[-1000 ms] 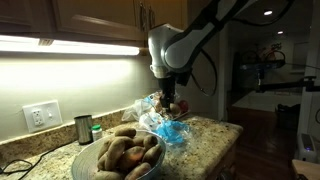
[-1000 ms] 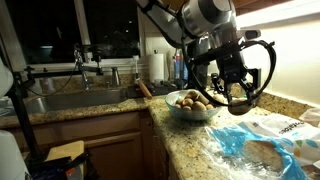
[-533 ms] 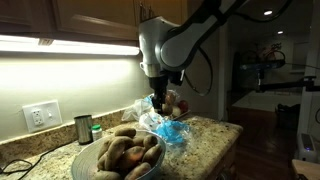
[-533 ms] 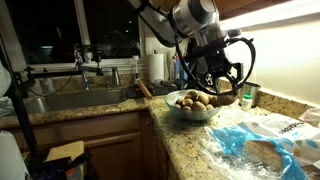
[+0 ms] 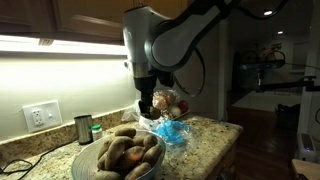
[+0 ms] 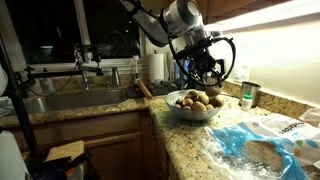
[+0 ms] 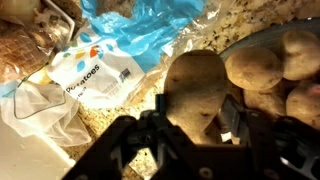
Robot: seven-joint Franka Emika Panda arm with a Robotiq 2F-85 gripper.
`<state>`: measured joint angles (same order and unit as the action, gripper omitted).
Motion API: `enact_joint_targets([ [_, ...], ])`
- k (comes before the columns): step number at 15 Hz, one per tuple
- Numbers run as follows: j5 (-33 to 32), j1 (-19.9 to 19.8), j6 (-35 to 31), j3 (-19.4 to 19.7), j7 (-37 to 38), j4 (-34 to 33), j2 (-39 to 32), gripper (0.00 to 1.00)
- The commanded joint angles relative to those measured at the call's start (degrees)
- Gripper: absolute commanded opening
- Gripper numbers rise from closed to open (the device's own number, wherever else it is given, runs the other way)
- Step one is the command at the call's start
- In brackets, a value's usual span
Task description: Pick the potato from the plastic bag and put it in the glass bowl
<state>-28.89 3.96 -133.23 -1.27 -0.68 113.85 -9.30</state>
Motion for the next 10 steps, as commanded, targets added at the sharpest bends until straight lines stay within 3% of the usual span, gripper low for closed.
enact_joint_targets([
  [1,-1.59,1.07,-0.08,-0.38,-0.1,-1.37,-0.23,0.33],
  [10,2.9,2.46,1.83,-3.77,-7.08,-3.74,-2.84,0.33],
])
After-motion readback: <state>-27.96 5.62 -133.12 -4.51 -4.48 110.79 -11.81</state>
